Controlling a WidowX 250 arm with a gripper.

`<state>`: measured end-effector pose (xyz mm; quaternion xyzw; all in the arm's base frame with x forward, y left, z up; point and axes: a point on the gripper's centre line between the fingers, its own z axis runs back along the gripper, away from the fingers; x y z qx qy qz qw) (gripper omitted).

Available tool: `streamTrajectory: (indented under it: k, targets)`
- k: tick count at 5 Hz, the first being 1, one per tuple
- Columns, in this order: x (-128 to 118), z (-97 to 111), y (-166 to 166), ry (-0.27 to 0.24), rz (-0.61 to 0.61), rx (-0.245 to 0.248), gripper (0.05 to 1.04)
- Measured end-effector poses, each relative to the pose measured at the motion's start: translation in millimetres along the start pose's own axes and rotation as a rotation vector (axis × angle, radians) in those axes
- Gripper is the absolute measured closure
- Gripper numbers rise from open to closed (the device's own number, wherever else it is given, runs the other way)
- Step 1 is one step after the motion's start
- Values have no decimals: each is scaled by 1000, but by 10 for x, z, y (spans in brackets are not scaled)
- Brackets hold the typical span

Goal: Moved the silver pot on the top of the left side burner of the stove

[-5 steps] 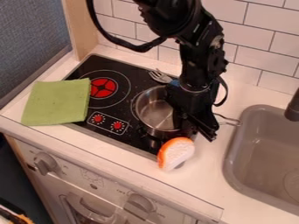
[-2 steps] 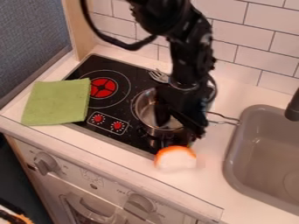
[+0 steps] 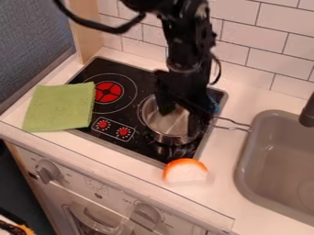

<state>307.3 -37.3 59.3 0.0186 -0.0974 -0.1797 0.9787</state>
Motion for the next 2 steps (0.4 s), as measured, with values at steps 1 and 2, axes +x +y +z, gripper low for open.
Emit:
streamTrajectory:
  k: [1, 2]
  targets:
    - [19, 204, -20, -39, -5, 9, 83]
    - [30, 352, -49, -83, -18, 12, 83]
